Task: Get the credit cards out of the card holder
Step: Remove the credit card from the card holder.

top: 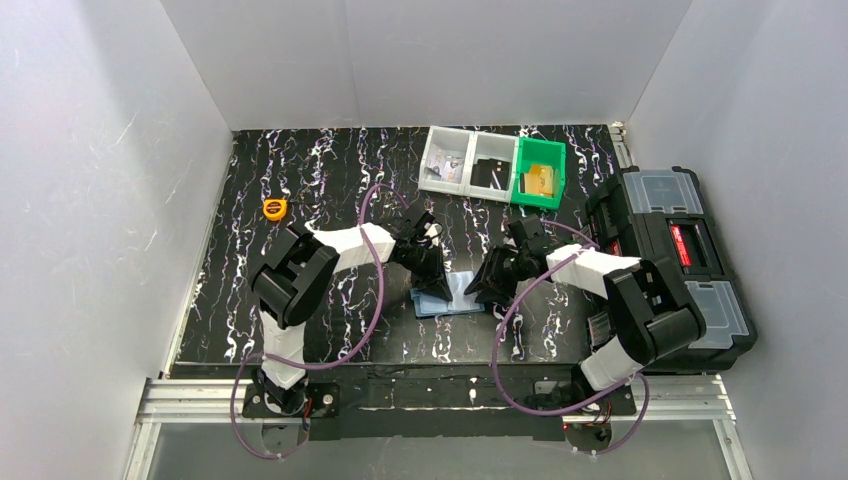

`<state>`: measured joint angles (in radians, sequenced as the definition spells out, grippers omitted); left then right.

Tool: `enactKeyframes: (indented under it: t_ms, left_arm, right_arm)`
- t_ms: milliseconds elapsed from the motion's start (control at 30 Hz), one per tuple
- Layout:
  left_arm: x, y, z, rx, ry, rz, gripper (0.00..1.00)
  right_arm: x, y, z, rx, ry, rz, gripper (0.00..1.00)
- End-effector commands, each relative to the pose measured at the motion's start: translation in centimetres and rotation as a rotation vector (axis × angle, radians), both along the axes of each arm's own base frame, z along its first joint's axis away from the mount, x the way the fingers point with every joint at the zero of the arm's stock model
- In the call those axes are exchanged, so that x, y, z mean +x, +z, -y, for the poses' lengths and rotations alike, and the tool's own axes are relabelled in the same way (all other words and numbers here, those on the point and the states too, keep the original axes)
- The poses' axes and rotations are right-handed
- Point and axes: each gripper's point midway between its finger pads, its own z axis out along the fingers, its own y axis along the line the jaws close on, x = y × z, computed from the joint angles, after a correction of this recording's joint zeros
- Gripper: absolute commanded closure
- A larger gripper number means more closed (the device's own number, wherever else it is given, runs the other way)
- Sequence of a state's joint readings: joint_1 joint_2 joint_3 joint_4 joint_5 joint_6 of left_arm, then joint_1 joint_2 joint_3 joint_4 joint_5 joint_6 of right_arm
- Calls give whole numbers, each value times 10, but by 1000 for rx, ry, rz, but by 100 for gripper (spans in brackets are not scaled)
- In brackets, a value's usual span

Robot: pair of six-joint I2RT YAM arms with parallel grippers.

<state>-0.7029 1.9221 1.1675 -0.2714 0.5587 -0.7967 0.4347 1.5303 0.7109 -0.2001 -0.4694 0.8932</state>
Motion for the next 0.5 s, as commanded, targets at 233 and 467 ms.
enactKeyframes:
  t_ms: [233,467]
  left_arm:
    - [-2,35,6,-109,-17,17,100]
    - [-4,34,7,-116,-30,14,100]
  right_arm:
    - [17,0,-16,31,1,34,59]
    - [18,0,-21,47,-1,32,75]
